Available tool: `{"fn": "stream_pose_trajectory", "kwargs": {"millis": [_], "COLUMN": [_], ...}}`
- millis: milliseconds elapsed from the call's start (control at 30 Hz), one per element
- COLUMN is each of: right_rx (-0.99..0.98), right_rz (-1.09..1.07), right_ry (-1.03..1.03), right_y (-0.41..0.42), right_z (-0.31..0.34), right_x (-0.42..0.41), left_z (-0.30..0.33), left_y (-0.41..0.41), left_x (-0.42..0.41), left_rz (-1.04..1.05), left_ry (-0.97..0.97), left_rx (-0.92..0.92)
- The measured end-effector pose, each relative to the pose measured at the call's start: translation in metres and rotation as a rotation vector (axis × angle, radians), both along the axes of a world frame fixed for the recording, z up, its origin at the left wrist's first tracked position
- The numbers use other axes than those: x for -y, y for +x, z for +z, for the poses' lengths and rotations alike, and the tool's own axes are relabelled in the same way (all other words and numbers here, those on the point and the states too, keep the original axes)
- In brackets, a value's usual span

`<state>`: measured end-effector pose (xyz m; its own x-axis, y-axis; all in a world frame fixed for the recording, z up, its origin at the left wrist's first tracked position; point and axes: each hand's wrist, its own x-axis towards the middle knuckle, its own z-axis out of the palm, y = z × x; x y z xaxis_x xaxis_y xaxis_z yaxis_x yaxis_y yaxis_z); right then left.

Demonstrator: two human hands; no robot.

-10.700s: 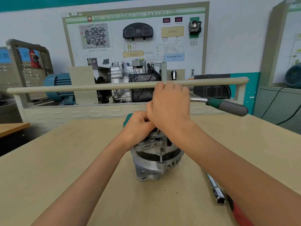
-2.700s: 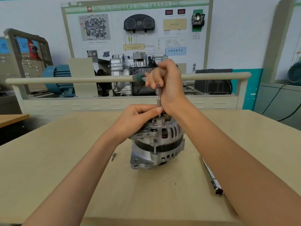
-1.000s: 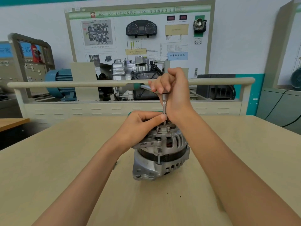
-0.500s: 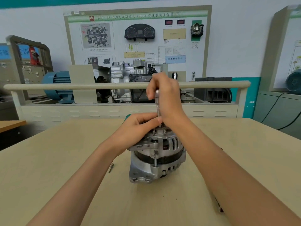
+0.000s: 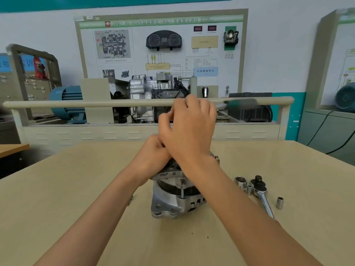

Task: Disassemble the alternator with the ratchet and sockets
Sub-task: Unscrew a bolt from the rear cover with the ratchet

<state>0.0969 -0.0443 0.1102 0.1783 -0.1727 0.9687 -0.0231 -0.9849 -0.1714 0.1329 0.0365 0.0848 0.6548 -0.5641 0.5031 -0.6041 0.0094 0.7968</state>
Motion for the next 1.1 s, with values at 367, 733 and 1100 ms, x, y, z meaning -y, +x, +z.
{"fn": "stream_pose_trajectory", "kwargs": {"millis": [367, 733, 1100], "right_rx": [0.021, 0.124, 0.005], "right_rz": [1.411, 0.659, 1.165], "right_ry": [0.893, 0.275, 0.766], "right_y": [0.004, 0.001, 0.005], "right_z": [0.028, 0.009, 0.028], "right_x": [0.027, 0.006, 0.020], "left_z": [0.003, 0.000, 0.003], "left_y": [-0.002, -0.002, -0.002], "left_x": [0.001, 0.000, 0.001], "left_rz": [-0.200, -0.096, -0.205], "left_ry": [0.052, 0.011, 0.055], "left_rx": [0.006, -0.015, 0.012]}}
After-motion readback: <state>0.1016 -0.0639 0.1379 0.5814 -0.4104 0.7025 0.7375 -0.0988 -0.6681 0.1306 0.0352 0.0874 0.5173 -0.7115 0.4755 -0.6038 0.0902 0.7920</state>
